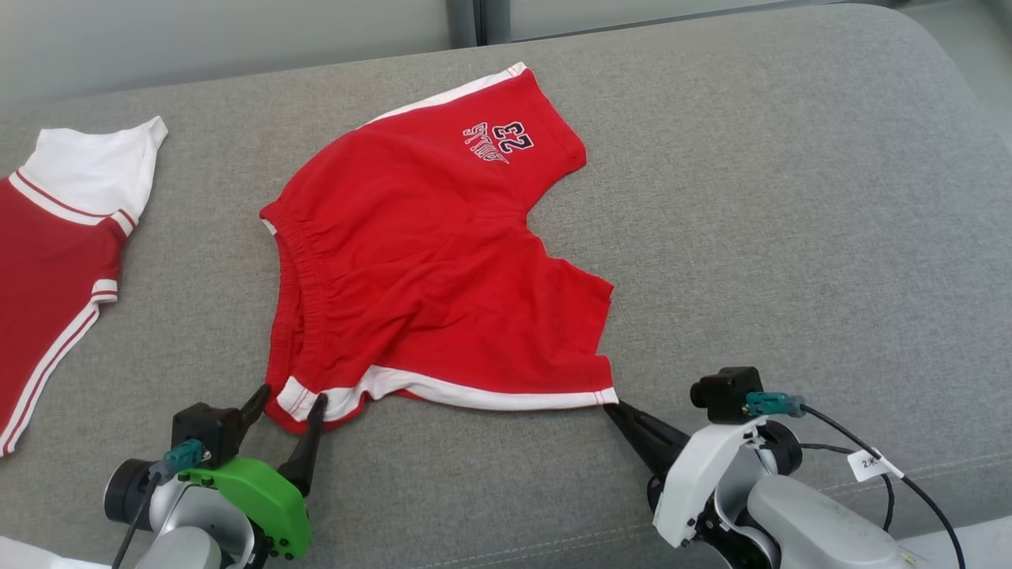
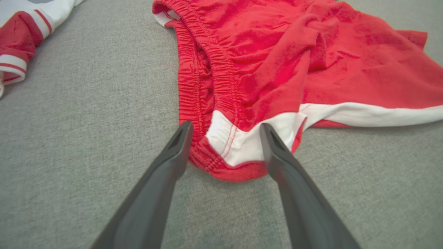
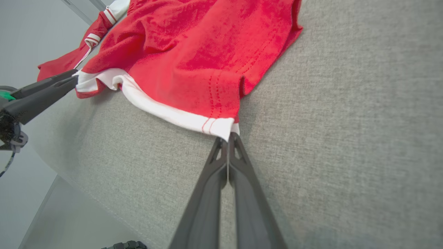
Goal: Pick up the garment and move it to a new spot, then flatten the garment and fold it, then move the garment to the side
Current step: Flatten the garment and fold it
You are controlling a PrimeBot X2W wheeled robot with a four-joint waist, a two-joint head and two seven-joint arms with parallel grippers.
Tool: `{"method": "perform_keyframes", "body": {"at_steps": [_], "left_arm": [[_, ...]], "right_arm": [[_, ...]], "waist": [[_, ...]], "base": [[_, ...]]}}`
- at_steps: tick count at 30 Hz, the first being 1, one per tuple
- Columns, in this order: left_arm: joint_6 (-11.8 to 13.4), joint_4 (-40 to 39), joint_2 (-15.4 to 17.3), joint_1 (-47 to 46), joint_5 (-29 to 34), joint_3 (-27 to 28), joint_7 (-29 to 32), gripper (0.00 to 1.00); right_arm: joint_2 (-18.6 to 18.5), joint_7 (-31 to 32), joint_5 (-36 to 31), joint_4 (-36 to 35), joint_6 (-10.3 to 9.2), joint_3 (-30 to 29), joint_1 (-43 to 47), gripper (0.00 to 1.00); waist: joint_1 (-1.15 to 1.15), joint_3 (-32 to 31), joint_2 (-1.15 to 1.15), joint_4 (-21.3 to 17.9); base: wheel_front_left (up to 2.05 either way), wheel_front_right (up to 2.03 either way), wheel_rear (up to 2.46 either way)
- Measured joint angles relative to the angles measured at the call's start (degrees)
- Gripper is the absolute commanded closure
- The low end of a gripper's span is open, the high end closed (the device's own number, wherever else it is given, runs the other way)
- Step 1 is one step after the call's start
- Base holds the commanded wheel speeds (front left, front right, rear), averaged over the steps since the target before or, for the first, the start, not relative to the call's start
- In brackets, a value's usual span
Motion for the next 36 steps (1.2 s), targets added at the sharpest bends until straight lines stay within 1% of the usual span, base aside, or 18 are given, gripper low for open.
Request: {"method": "perform_keyframes", "body": {"at_steps": [5,7,8,9,10,15,21,25,29,33,36], "left_arm": [[-0.63,0.6,0.01,-1.0,-0.02,-0.56,0.75,0.0],[-0.7,0.97,0.1,-1.23,-0.16,-0.74,1.31,0.53],[-0.82,1.12,0.14,-1.31,-0.27,-0.85,1.31,0.53],[-0.89,1.21,0.16,-1.4,-0.36,-0.92,1.32,0.75],[-0.97,1.32,0.16,-1.44,-0.54,-1.02,1.72,1.0],[-1.38,1.82,0.16,-1.51,-0.6,-1.76,2.08,1.0],[-1.6,2.13,0.05,-1.83,-1.02,-2.67,2.19,1.0],[-1.62,0.49,0.04,-1.83,-2.27,-1.15,-0.37,1.0],[-1.63,-1.38,0.03,-1.65,-3.47,-0.1,-2.64,1.0],[-2.07,-3.49,0.02,-1.17,-3.63,-0.01,-3.3,1.0],[-2.08,-4.89,0.05,0.51,-5.53,0.97,-3.76,1.0]], "right_arm": [[-0.57,-0.77,0.0,-0.33,0.0,-0.23,-0.05,1.0],[-0.64,-1.0,-0.01,-0.34,0.0,-0.35,-0.19,1.0],[-0.75,-1.04,-0.01,-0.34,0.0,-0.44,-0.27,1.0],[-0.9,-1.05,-0.01,-0.34,0.0,-0.52,-0.36,1.0],[-1.03,-1.21,-0.01,-0.33,0.0,-0.6,-0.44,1.0],[-1.89,-1.58,0.0,-0.3,0.0,-1.2,-0.55,1.0],[-2.85,-2.08,0.01,-0.14,0.0,-2.29,-0.55,1.0],[-3.52,-2.57,-0.09,-0.81,0.0,-2.56,-0.58,1.0],[-5.14,-3.23,-0.14,-1.77,0.0,-3.55,-0.52,1.0],[-7.64,-3.56,-0.09,-3.02,0.0,-5.44,0.61,1.0],[-8.04,-3.76,0.65,-3.93,0.0,-6.41,2.25,1.0]], "waist": [[0.0,0.28,0.0,-0.29],[0.0,0.34,0.0,-0.39],[0.0,0.36,0.0,-0.43],[0.0,0.36,0.0,-0.45],[0.0,0.35,0.0,-0.46],[0.0,0.29,0.0,-0.34],[0.0,0.0,0.0,0.75],[0.0,-0.44,0.0,1.2],[0.0,-0.72,0.0,1.5],[0.0,-0.79,0.0,2.08],[0.0,-0.52,0.0,2.32]], "base": [[0.0,0.0,0.0],[0.0,0.0,0.0],[0.0,0.0,0.0],[0.0,0.0,0.0],[0.0,0.0,0.0],[0.0,0.0,0.0],[0.0,0.0,0.0],[0.0,0.0,0.0],[0.0,0.0,0.0],[0.0,0.0,0.0],[0.0,0.0,0.0]]}}
